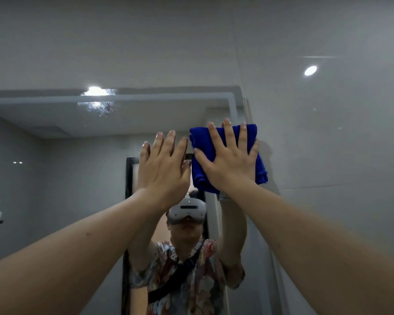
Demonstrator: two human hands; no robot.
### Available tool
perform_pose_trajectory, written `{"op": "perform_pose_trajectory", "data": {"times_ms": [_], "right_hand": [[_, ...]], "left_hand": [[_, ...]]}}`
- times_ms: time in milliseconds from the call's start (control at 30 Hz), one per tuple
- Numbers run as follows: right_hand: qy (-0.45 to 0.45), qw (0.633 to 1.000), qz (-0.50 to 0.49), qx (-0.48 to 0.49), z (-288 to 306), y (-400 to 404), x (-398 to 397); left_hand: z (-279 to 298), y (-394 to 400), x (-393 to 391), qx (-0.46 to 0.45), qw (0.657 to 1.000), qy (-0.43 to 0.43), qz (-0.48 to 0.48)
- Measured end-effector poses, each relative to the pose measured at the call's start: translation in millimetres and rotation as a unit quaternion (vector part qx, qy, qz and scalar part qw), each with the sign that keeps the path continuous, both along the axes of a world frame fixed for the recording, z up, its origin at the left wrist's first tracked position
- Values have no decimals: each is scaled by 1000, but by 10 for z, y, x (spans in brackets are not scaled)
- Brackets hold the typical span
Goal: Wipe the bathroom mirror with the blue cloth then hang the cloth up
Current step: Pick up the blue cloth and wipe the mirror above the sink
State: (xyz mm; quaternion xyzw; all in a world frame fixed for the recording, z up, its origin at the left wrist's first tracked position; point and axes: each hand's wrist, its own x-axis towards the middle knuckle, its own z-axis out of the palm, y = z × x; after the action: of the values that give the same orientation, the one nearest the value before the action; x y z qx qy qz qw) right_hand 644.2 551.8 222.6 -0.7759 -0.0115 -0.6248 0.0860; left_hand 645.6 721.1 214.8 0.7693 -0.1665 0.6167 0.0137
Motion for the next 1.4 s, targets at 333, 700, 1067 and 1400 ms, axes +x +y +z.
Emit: {"op": "perform_pose_trajectory", "data": {"times_ms": [333, 700, 1067, 1400], "right_hand": [[-27, 1000, 4, 4, 780, -62, 45], [-37, 999, -5, -15, 1226, -123, 36], [-43, 998, -26, -43, 1125, 487, 84], [-26, 999, -22, 8, 1145, 1199, 67]], "left_hand": [[249, -39, 0, 26, 999, -34, -2], [474, 41, -12, 9, 995, -94, 15], [547, 547, -115, -7, 993, -110, 49], [531, 1784, -321, -60, 992, -91, 62]]}}
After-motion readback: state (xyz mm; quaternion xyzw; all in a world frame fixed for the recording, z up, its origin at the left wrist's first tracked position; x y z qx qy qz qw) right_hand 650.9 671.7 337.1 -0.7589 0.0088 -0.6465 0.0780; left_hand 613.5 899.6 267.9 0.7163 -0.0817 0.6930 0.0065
